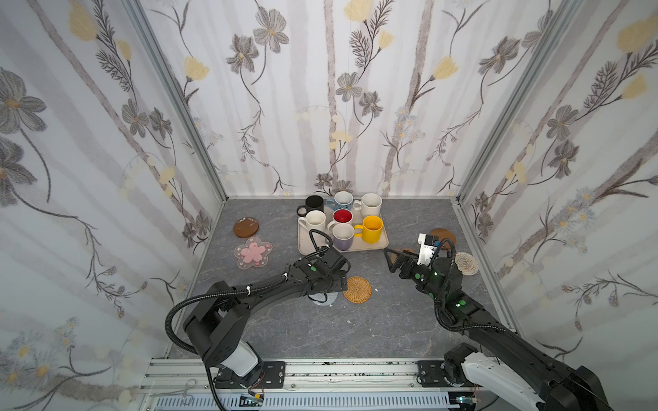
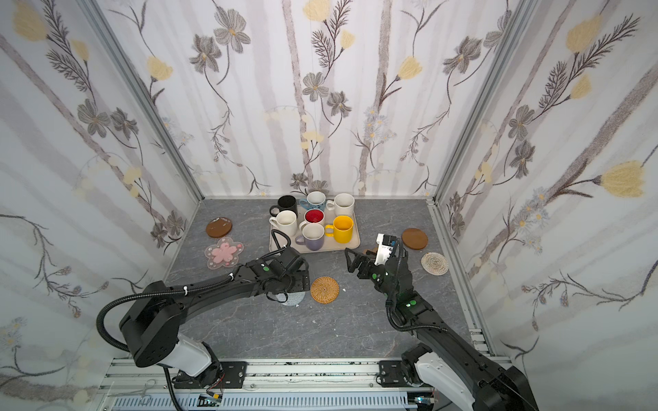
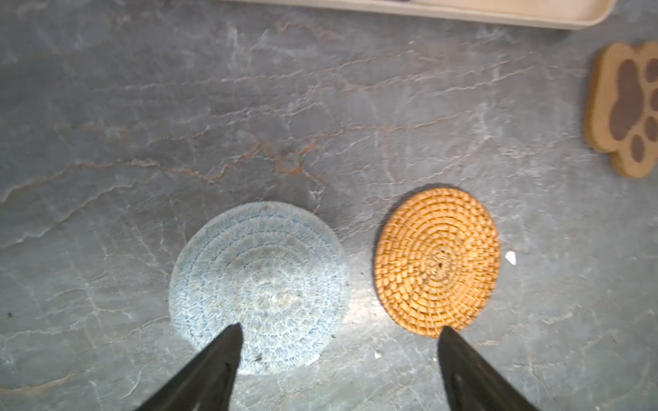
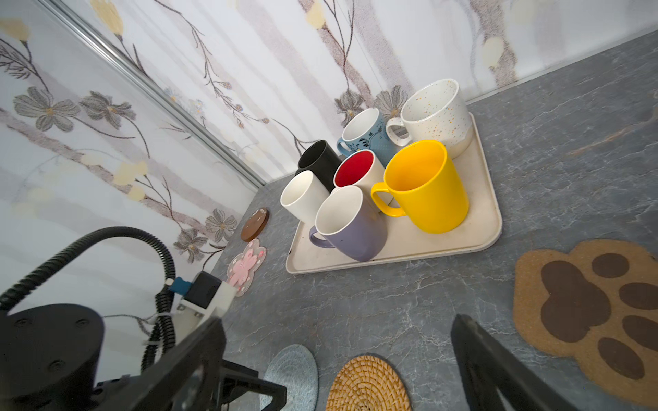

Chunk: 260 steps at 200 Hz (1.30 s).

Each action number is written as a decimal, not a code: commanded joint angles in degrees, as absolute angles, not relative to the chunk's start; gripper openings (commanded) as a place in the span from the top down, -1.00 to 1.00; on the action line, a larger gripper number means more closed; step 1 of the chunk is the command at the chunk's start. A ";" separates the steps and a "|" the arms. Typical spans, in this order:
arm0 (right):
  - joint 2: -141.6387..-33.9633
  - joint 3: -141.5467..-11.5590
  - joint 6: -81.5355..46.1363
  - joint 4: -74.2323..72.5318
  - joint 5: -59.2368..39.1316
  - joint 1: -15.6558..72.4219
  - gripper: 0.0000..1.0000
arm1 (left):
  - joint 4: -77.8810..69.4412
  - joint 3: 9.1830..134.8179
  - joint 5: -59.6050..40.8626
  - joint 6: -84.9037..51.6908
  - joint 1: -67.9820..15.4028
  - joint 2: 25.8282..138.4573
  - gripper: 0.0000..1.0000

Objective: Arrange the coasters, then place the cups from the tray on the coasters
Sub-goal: 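Move the left gripper to the mug tray while right reaches toward paw coaster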

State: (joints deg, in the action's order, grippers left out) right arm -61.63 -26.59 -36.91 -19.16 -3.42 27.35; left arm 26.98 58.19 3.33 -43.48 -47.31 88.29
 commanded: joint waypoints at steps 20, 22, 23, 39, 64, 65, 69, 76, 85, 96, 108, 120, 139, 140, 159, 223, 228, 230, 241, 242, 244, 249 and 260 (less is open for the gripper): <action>-66.26 -32.60 -32.82 -8.10 0.25 25.10 -0.99 | 27.69 67.87 4.11 -33.32 -45.52 88.83 -1.00; -66.64 -32.80 -32.57 -7.69 0.08 24.69 -0.99 | 27.69 68.56 4.28 -32.92 -45.39 89.09 -1.00; -66.85 -32.97 -32.50 -7.49 0.00 24.52 -0.99 | 27.69 68.87 4.38 -32.63 -45.28 89.28 -1.00; -70.05 -35.19 -31.36 -4.98 -2.39 20.97 -0.98 | 27.21 73.68 5.98 -30.24 -44.05 92.10 -1.00; -75.48 -39.30 -30.81 -3.57 -6.03 16.18 -0.95 | 21.80 79.62 5.98 -29.22 -43.67 96.11 -1.00; -75.80 -39.52 -30.79 -3.50 -6.13 16.00 -0.95 | 21.40 79.63 5.89 -29.24 -43.72 96.13 -1.00; -76.87 -40.53 -30.61 -2.81 -6.49 15.53 -0.95 | 19.89 79.63 5.58 -29.38 -43.69 96.38 -1.00; -78.61 -42.39 -30.07 -1.24 -7.21 14.52 -0.94 | 17.58 79.46 5.09 -29.58 -43.63 96.81 -1.00; -80.72 -45.33 -29.29 0.45 -7.54 13.56 -0.93 | 14.48 78.99 4.84 -29.63 -43.77 97.02 -1.00; -82.99 -47.51 -28.24 2.54 -7.13 12.59 -0.93 | 10.55 77.37 5.70 -29.94 -43.77 96.80 -1.00; -84.95 -49.52 -27.25 4.83 -6.51 11.67 -0.93 | 5.24 73.78 7.13 -30.64 -43.76 95.51 -1.00; -86.95 -51.38 -26.53 7.00 -5.83 10.47 -0.95 | 0.10 68.95 9.96 -33.04 -43.77 94.26 -1.00; -89.45 -54.25 -25.62 10.38 -4.33 9.26 -0.99 | -6.87 62.88 14.76 -39.06 -43.70 93.07 -1.00; -89.59 -54.42 -25.51 10.64 -4.23 9.24 -0.99 | -7.13 62.55 14.94 -39.40 -43.74 93.03 -1.00; -90.98 -57.36 -23.98 14.01 -1.66 8.99 -0.99 | -8.82 61.10 15.35 -39.27 -44.16 92.68 -1.00; -101.21 -65.42 -20.45 20.20 3.04 8.00 -0.86 | -24.49 44.15 23.03 -33.20 -46.42 83.34 -1.00; -102.17 -66.27 -20.27 20.70 3.20 8.00 -0.82 | -24.48 43.86 24.07 -32.69 -46.39 83.18 -1.00; -102.60 -66.60 -20.16 20.82 3.35 8.00 -0.80 | -24.47 43.79 24.43 -32.43 -46.36 83.22 -1.00; -104.61 -68.13 -19.95 21.48 4.25 8.04 -0.72 | -24.50 43.69 26.24 -31.18 -46.43 83.53 -1.00; -104.82 -68.25 -19.95 21.51 4.36 8.06 -0.71 | -24.51 43.69 26.35 -31.10 -46.33 83.56 -1.00; -104.92 -68.36 -19.95 21.56 4.47 8.03 -0.70 | -24.52 43.64 26.45 -30.87 -46.37 83.64 -1.00; -105.91 -69.16 -19.95 21.83 4.85 8.00 -0.65 | -24.52 43.75 26.84 -30.47 -46.41 83.88 -1.00; -107.31 -70.40 -19.95 22.31 4.86 8.00 -0.61 | -24.38 43.85 26.89 -29.96 -46.40 84.24 -1.00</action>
State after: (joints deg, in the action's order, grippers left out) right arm -104.57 -67.85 -20.97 20.69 2.37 7.97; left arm -20.38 43.90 22.41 -32.75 -46.41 83.83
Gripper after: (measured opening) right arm 0.824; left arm 0.997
